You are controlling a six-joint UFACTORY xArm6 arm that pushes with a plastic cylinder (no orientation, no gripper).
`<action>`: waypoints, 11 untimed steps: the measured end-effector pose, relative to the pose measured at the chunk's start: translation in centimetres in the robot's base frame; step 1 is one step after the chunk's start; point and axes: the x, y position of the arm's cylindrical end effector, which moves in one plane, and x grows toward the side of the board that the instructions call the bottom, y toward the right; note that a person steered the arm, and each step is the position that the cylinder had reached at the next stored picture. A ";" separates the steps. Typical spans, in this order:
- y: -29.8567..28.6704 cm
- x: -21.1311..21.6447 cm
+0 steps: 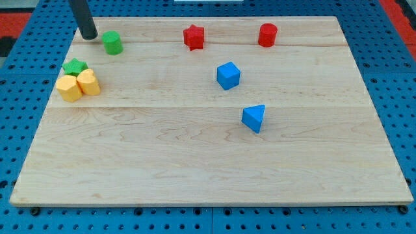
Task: Move the green circle to the top right of the green star
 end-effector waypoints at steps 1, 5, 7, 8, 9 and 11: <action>3.9 -0.6; 8.3 3.7; 8.0 7.3; 6.5 7.7; 5.8 7.4; 5.3 6.8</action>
